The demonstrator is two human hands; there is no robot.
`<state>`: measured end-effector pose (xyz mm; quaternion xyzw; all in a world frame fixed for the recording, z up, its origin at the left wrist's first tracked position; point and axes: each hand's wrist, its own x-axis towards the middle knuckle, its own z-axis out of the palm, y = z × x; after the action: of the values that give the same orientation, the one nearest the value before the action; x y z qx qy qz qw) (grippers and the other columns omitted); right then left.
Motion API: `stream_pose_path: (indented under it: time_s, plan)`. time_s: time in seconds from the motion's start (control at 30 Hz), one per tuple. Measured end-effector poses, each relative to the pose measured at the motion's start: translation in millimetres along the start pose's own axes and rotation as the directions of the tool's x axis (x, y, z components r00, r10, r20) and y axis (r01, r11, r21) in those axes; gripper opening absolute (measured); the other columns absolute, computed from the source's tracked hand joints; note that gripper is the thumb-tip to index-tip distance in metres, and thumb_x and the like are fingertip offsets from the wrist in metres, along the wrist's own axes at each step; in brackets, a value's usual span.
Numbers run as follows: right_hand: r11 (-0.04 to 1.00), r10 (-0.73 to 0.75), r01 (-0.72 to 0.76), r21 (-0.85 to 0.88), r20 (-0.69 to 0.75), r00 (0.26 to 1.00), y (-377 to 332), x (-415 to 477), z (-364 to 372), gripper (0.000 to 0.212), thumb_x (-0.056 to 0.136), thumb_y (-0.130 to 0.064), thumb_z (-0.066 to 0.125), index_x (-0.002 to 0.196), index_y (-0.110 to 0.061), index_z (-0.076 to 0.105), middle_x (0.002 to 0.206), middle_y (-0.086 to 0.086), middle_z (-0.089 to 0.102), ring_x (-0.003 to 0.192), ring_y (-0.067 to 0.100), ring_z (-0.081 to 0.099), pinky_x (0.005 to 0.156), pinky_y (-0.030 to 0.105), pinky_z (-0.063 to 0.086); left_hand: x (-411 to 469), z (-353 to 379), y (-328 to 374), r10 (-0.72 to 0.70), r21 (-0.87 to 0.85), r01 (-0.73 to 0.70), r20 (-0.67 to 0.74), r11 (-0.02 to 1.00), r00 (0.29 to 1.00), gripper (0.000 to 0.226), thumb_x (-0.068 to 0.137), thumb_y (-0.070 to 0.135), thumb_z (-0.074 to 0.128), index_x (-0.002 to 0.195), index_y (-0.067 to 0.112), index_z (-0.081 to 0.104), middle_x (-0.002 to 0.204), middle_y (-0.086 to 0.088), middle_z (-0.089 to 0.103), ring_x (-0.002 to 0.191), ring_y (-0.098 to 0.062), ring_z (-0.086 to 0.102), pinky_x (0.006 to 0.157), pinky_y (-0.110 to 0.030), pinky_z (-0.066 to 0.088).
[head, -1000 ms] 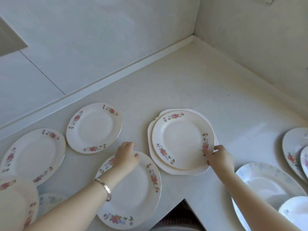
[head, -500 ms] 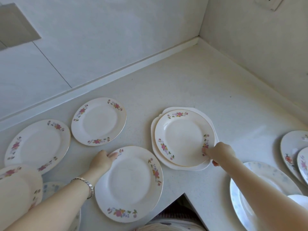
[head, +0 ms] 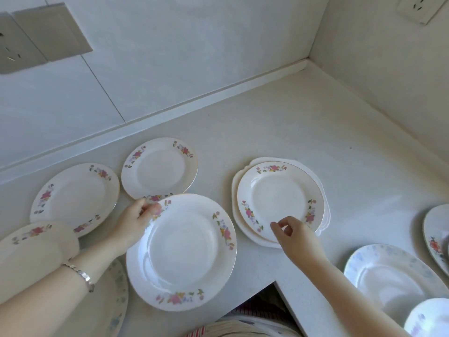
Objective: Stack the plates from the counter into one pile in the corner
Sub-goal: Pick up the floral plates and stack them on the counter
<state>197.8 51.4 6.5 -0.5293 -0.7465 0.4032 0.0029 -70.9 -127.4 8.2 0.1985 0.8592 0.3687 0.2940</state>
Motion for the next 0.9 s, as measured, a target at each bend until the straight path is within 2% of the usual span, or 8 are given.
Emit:
stream_pose_path:
  time_s: [0.2,0.3,0.37,0.47,0.57,0.67,0.77,0.9]
  plan:
    - [0.947,-0.016,-0.058,0.315,0.228,0.974,-29,-10,2,0.040,0.095,-0.044,0.035,0.094,-0.010,0.056,0.071,0.001,0.061,0.053,0.010,0.060,0.058,0.026,0.048,9,14,48,-0.018,-0.214,-0.021,-0.178,0.977,0.984,0.036,0.094,0.026,0.050,0.063,0.012,0.039,0.061,-0.005,0.040,0.056,-0.019,0.036,0.051,-0.029,0.029]
    - [0.867,0.060,-0.080,0.492,0.057,0.997,-26,-7,-9,0.029,0.095,-0.035,0.044,0.094,-0.008,0.054,0.076,0.004,0.059,0.064,0.017,0.059,0.060,0.028,0.049,10,53,69,-0.103,-0.399,0.030,-0.161,0.917,0.982,0.035,0.093,0.026,0.052,0.063,0.011,0.044,0.060,-0.005,0.047,0.053,-0.018,0.041,0.048,-0.026,0.034]
    - [0.881,0.121,-0.050,0.471,-0.121,0.985,-10,3,-14,0.030,0.093,-0.031,0.048,0.104,-0.003,0.050,0.084,0.005,0.058,0.080,0.024,0.058,0.067,0.034,0.047,11,81,79,-0.100,-0.437,0.043,-0.108,0.898,0.989,0.033,0.094,0.023,0.051,0.063,0.013,0.043,0.062,-0.004,0.049,0.052,-0.016,0.043,0.039,-0.018,0.038]
    - [0.919,0.189,-0.089,0.384,-0.232,0.954,21,15,-25,0.035,0.093,-0.033,0.049,0.118,-0.009,0.045,0.086,0.002,0.057,0.083,0.027,0.056,0.069,0.032,0.043,15,119,92,0.011,-0.276,-0.004,0.023,0.961,1.000,0.029,0.096,0.021,0.046,0.067,0.018,0.042,0.069,-0.002,0.051,0.056,-0.015,0.048,0.038,-0.011,0.039]
    - [0.941,0.222,-0.148,0.303,-0.224,0.949,44,28,-36,0.047,0.092,-0.031,0.052,0.128,-0.003,0.042,0.098,0.008,0.058,0.081,0.026,0.055,0.059,0.029,0.039,25,144,99,0.063,0.053,-0.074,0.183,0.996,0.981,0.028,0.096,0.030,0.039,0.071,0.017,0.037,0.069,0.001,0.049,0.072,-0.028,0.054,0.059,-0.032,0.041]
    - [0.957,0.238,-0.204,0.206,-0.160,0.958,59,43,-41,0.052,0.089,-0.032,0.057,0.130,-0.003,0.040,0.094,0.013,0.060,0.069,0.026,0.056,0.048,0.024,0.034,35,157,109,0.030,0.297,-0.115,0.276,0.948,0.961,0.031,0.098,0.036,0.033,0.103,0.008,0.047,0.090,-0.005,0.056,0.092,-0.032,0.057,0.067,-0.030,0.034]
    - [0.964,0.241,-0.218,0.154,-0.155,0.958,67,54,-40,0.059,0.087,-0.036,0.059,0.133,-0.004,0.040,0.108,0.017,0.064,0.091,0.030,0.060,0.064,0.030,0.041,43,168,117,0.004,0.434,-0.131,0.282,0.891,0.960,0.041,0.097,0.032,0.036,0.124,0.002,0.042,0.121,-0.012,0.059,0.107,-0.032,0.059,0.073,-0.028,0.038]
    - [0.956,0.275,-0.256,0.142,-0.131,0.953,69,62,-34,0.067,0.086,-0.042,0.057,0.141,-0.012,0.031,0.120,0.018,0.060,0.109,0.035,0.058,0.080,0.039,0.047,44,180,123,0.009,0.578,-0.109,0.172,0.809,0.985,0.042,0.097,0.031,0.032,0.124,0.000,0.043,0.122,-0.015,0.060,0.110,-0.034,0.060,0.078,-0.032,0.043]
